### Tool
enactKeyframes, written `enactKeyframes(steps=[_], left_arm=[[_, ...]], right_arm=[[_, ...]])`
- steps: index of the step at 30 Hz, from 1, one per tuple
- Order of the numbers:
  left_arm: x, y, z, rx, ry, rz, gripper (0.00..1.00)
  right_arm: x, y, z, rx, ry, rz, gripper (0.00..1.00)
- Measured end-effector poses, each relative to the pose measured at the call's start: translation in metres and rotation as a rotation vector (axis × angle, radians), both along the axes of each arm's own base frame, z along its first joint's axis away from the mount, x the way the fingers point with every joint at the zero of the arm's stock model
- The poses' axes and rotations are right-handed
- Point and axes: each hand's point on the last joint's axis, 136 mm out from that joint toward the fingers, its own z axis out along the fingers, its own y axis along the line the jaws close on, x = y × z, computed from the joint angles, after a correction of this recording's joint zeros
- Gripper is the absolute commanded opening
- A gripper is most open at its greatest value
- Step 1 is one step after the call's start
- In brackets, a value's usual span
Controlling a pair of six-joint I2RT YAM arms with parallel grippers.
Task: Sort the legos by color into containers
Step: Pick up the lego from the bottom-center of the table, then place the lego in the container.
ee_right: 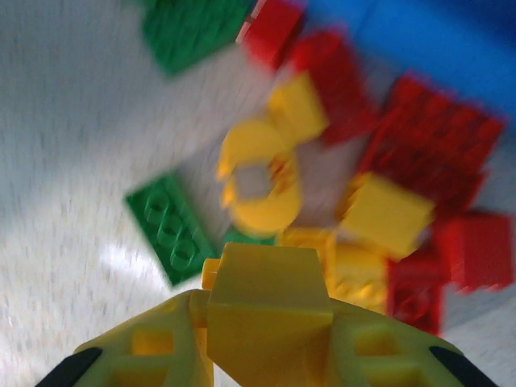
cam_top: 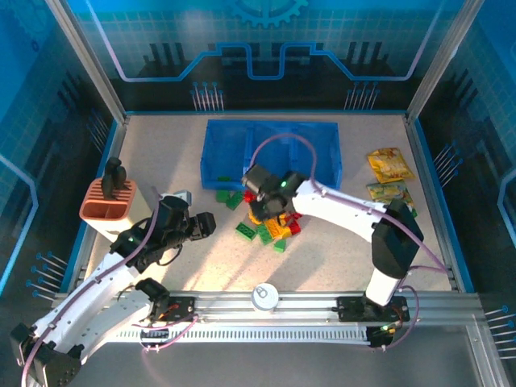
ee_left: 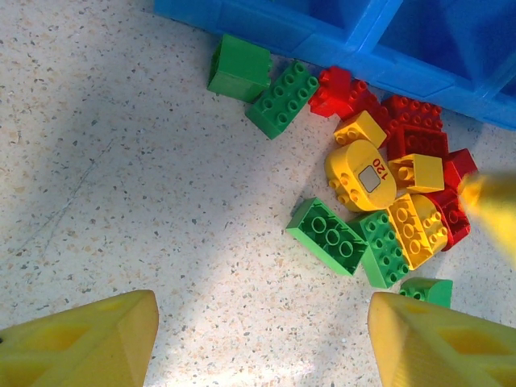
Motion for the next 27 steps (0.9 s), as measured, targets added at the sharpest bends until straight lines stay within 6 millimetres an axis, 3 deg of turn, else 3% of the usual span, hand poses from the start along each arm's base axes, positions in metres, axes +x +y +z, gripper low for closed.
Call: enactKeyframes(steps=[5,9,14,17,22,25,27], left_arm=[[-0.004,0.001,0.002,-0.011,-0.006,-0.006,0.70],[-0.011,0.004,-0.002,-0.011,-0.001,-0.007,0.70],[-0.018,0.003,-0.003,-0.037,0.009,-0.006,0.70],[-0.019,0.002,-0.001,-0.050,0.004,-0.010,0.70],[-0.019,0.002,0.001,-0.053,0.000,-0.012,0.70],[-0.020,0.002,0.000,-0.051,0.002,-0.013,0.70],[-0.020,0.002,-0.001,-0.050,0.005,-0.013,0.70]], right_arm=[[0.069,-0.026,0.030,0.057,-0.048,-0.101,0.27],[0.108,-0.021,0.020,0.045,-0.042,-0.113,0.27],[0.133,-0.013,-0.015,-0.010,0.009,-0.113,0.27],[0.145,-0.013,-0.024,-0.027,0.021,-0.123,0.28],[0.163,-0.016,-0.017,-0.025,0.003,-0.146,0.35],[0.168,-0.018,-0.010,-0.029,-0.014,-0.151,0.54],[0.167,-0.019,-0.009,-0.034,-0.013,-0.148,0.59]])
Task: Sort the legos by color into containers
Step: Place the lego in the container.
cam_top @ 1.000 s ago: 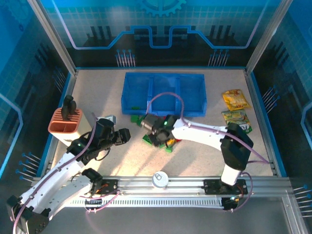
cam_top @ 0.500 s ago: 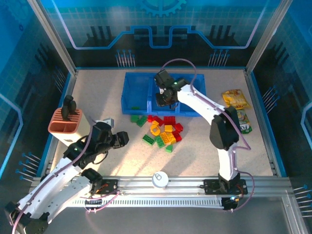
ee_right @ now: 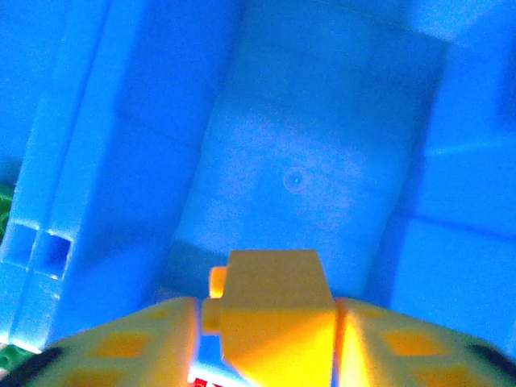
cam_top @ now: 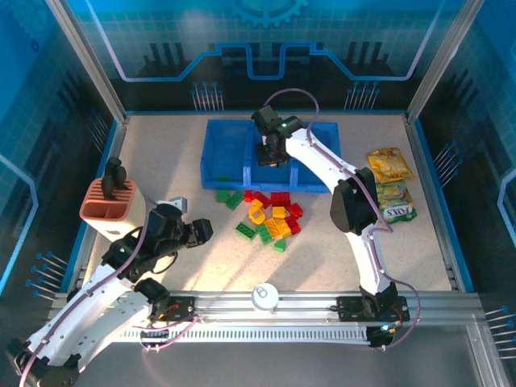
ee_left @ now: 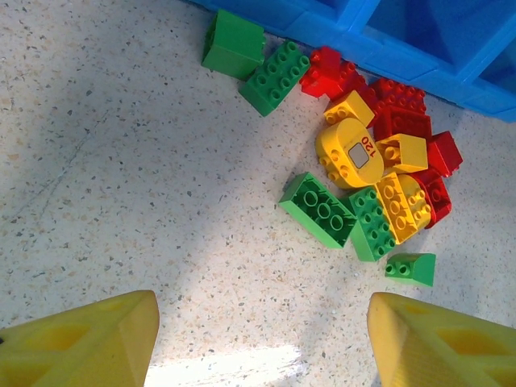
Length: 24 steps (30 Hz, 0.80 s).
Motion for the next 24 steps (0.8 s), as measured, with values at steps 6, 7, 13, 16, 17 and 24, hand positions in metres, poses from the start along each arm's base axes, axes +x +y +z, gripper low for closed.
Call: enactKeyframes(steps=[6,7,13,16,17,24], left_arm=[[0.000,0.000,0.000,0.000,0.000,0.000,0.70],[0.000,0.000,0.000,0.000,0.000,0.000,0.70],[0.000,0.000,0.000,0.001,0.002,-0.001,0.70],[0.000,-0.002,-0.003,0.002,0.013,-0.007,0.70],[0.001,-0.003,-0.004,0.004,0.020,-0.010,0.70],[0.008,-0.012,-0.011,0.003,0.048,-0.027,0.70]], right_arm=[[-0.010,-0.005,0.009,-0.002,0.002,0.002,0.62],[-0.014,-0.008,0.014,-0.002,-0.003,0.002,0.62],[-0.069,-0.036,0.062,0.051,-0.073,0.007,0.59],[-0.101,-0.058,0.066,0.080,-0.087,-0.007,0.60],[-0.109,-0.065,0.062,0.083,-0.079,-0.015,0.60],[-0.144,-0.083,-0.009,0.042,0.081,-0.014,0.60]])
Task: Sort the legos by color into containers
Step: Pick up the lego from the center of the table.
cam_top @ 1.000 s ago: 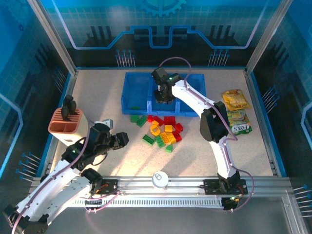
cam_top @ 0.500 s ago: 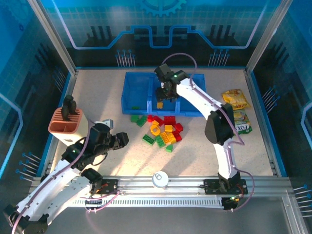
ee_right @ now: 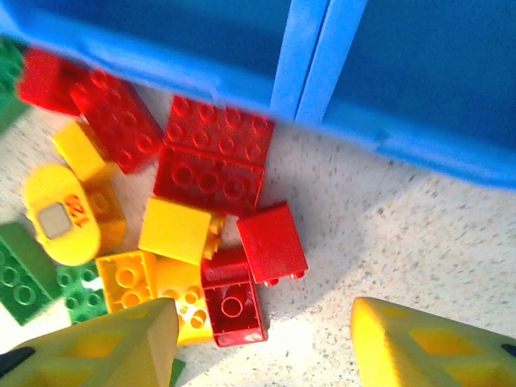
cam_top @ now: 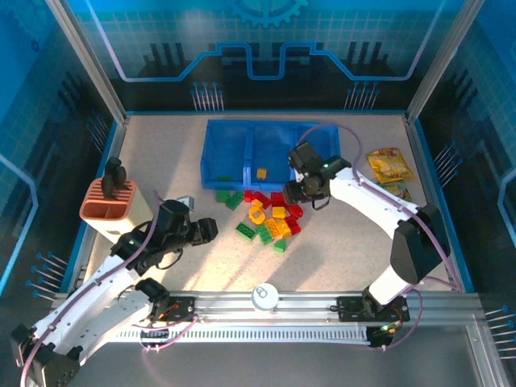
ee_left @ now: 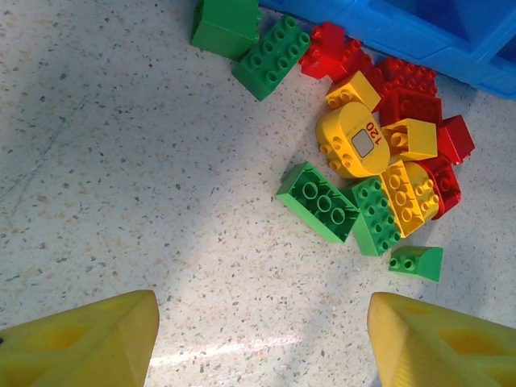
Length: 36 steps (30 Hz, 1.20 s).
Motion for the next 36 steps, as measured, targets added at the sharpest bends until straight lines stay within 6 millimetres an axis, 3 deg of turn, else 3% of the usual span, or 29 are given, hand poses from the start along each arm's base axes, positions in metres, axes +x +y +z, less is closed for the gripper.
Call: enactKeyframes(steps=[4,16,36], left_arm=[[0.001,-0.002,0.001,-0.007,-0.007,-0.003,0.70],[0.000,-0.001,0.010,-0.025,-0.039,-0.004,0.70],[-0.001,0.000,0.010,-0.025,-0.038,-0.003,0.70]], right_arm=[[-0.010,-0.002,-0.022,-0.007,0.048,0.007,0.60],[-0.002,0.005,-0.076,-0.052,0.139,0.009,0.57],[0.004,0.007,-0.084,-0.061,0.136,0.006,0.53]])
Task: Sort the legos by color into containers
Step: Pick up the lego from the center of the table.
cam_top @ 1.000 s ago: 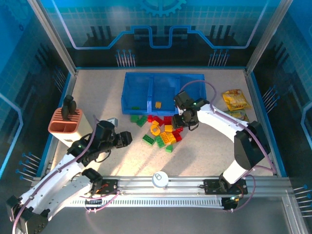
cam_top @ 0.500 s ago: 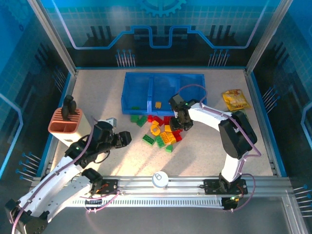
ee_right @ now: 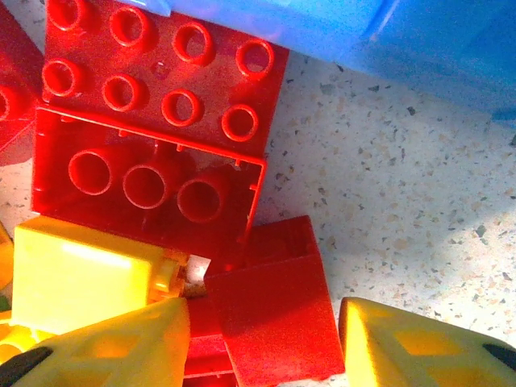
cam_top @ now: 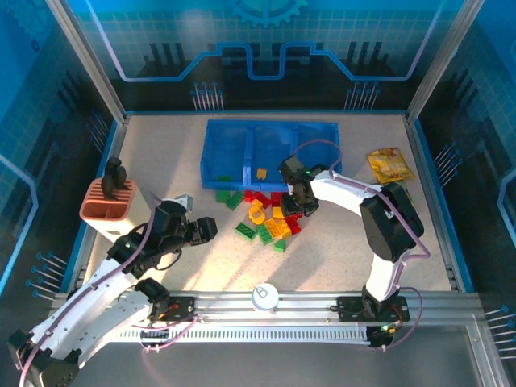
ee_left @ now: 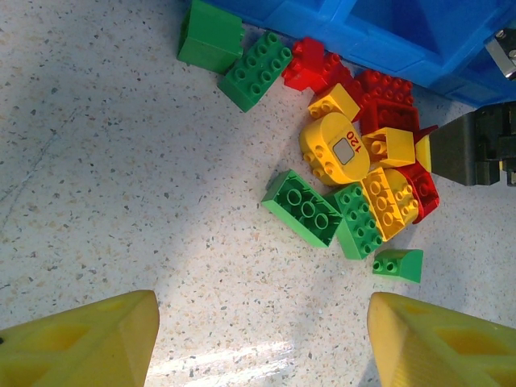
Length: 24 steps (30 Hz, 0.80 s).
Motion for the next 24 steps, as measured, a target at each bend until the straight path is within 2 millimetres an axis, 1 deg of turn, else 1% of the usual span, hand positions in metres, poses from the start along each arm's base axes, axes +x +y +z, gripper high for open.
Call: enactKeyframes(steps=[5,12,16,18,19,22,24], left_arm=[[0.000,0.000,0.000,-0.001,-0.002,0.000,0.70],[0.000,0.000,0.002,-0.003,-0.006,0.000,0.70],[0.000,0.000,0.001,-0.003,-0.006,0.000,0.70],[0.000,0.000,0.001,-0.003,-0.005,0.000,0.70],[0.000,0.000,0.001,-0.003,-0.004,0.000,0.70],[0.000,0.000,-0.001,0.002,0.002,0.000,0.70],[0.000,0.000,-0.003,0.007,0.011,0.000,0.70]], right_arm=[[0.002,-0.002,-0.002,-0.013,-0.007,-0.004,0.49],[0.002,-0.004,-0.005,-0.019,-0.008,-0.021,0.37],[0.002,-0.005,-0.003,-0.019,-0.012,-0.025,0.35],[0.001,-0.006,0.004,-0.017,-0.026,-0.027,0.35],[0.001,-0.007,0.011,-0.014,-0.040,-0.029,0.35],[0.003,-0.010,0.038,0.006,-0.096,-0.034,0.35],[0.008,-0.015,0.057,0.018,-0.138,-0.046,0.35]])
